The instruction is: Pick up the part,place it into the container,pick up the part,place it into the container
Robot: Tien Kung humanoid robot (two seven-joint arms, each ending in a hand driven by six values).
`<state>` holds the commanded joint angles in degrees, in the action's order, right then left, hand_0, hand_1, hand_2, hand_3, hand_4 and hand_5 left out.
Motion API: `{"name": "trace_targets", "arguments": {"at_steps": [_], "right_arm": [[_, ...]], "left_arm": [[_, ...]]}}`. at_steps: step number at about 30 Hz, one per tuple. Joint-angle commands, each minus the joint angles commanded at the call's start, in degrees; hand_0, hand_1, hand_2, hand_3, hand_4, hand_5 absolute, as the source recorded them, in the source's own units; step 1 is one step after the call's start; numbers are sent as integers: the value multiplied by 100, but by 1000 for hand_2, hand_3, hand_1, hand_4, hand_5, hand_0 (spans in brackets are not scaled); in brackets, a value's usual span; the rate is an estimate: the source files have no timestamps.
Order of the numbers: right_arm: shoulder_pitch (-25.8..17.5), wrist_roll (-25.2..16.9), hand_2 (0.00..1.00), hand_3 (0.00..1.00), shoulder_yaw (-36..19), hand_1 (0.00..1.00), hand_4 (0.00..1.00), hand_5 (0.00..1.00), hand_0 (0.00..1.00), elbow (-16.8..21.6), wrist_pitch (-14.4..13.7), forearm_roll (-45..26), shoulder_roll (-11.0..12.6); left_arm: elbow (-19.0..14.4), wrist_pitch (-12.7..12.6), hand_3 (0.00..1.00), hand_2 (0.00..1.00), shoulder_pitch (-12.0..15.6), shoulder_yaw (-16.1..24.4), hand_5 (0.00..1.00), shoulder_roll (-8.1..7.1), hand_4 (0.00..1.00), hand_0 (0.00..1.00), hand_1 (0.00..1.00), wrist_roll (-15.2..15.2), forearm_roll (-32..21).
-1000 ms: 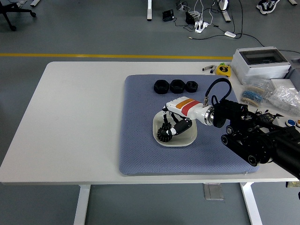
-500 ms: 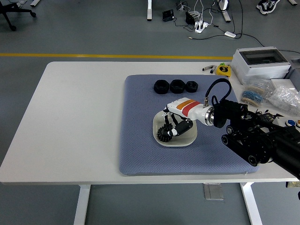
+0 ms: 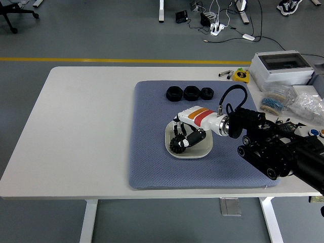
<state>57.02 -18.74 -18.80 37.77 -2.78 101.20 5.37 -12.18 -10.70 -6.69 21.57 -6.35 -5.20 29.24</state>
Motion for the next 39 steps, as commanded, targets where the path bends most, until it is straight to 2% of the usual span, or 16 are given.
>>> {"name": "trace_targets", "arguments": {"at_steps": [14, 23, 27, 28, 33, 34, 37, 39], "right_arm": [[19, -9, 392, 485, -172, 164, 839, 422, 2, 273, 40, 31, 7], [42, 36, 391, 483, -633, 163, 843, 424, 2, 678, 53, 155, 91], [-28, 74, 391, 483, -950, 163, 843, 424, 2, 801, -105, 140, 184], [-66, 75, 456, 494, -1074, 272, 840, 417, 89, 840, -163, 97, 226], [-254, 138, 456, 494, -1737, 272, 840, 417, 89, 1136, -359, -673, 483], [-319, 179, 635, 550, -1888, 496, 887, 450, 308, 1252, -365, -894, 572], [-457, 278, 635, 550, -2212, 496, 887, 450, 308, 1530, -271, -1596, 778], [-602, 525, 635, 550, -2388, 496, 887, 450, 308, 1761, -25, -2080, 968]], "left_arm": [[3, 2, 729, 803, -7, -1, 699, -4, 755, 758, 783, 10, -5], [3, 3, 729, 803, -2, 10, 700, -6, 755, 758, 783, 3, 7], [0, 3, 729, 803, -9, -13, 700, -10, 755, 758, 783, 6, -14], [-1, 2, 728, 802, -11, -25, 699, -10, 755, 758, 783, 10, -31], [0, -3, 728, 802, -17, -49, 699, -10, 755, 758, 783, 23, -75], [0, -3, 728, 803, -18, -57, 699, -9, 755, 757, 783, 24, -81], [0, -4, 728, 803, -17, -70, 699, -6, 755, 757, 783, 28, -100], [1, -2, 728, 803, -10, -72, 699, -4, 755, 757, 783, 29, -111]]}}
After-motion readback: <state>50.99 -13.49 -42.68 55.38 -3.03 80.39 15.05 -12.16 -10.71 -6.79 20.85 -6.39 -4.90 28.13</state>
